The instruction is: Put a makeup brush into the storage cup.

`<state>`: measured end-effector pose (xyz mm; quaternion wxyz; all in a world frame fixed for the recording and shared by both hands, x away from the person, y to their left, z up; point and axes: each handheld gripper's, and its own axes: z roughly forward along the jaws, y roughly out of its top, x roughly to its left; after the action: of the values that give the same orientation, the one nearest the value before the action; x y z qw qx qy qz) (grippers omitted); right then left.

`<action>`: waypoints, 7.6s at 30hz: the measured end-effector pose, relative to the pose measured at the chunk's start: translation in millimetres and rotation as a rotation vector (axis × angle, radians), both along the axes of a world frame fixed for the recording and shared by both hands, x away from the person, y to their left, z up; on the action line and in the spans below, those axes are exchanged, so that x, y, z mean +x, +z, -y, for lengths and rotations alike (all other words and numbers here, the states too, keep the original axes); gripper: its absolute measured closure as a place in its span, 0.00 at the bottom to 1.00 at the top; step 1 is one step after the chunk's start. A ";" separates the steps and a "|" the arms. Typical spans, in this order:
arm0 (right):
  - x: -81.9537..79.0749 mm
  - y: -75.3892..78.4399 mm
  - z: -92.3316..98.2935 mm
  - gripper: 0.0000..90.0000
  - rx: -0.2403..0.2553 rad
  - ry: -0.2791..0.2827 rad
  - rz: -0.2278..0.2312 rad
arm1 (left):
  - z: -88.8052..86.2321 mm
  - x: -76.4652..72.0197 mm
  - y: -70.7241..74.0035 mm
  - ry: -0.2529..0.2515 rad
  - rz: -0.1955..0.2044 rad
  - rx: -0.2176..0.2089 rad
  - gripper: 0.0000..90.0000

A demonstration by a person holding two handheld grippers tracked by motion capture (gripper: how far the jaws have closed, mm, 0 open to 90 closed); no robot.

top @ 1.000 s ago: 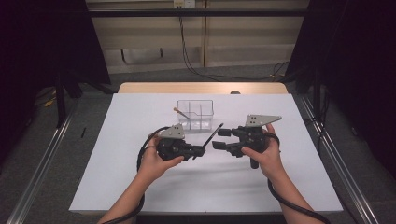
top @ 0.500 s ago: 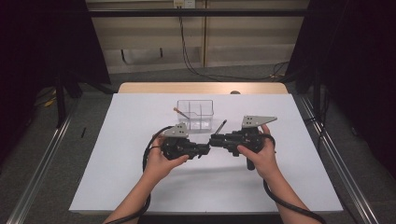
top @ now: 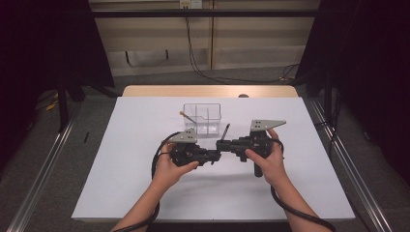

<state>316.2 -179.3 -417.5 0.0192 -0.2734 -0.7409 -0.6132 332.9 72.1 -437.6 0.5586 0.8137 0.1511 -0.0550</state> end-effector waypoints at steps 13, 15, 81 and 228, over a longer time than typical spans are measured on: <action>-0.1 3.7 5.1 0.94 -0.023 -0.004 0.026 | -13.4 5.1 2.8 0.021 -0.005 -0.126 0.35; 0.1 3.1 5.7 0.94 -0.022 -0.005 0.027 | -15.7 5.7 4.0 0.020 -0.013 -0.143 0.34; -2.1 2.2 0.1 0.90 -0.068 -0.002 0.077 | 4.2 19.1 42.9 -0.001 0.054 -0.179 0.93; -63.2 -30.2 108.8 0.09 -0.146 -0.243 0.177 | -72.2 60.9 65.1 0.332 0.203 -0.255 0.93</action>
<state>253.0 -288.1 -447.7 -0.1405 -0.3067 -0.7438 -0.5770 393.8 144.2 -372.4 0.6705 0.7020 0.2180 0.1011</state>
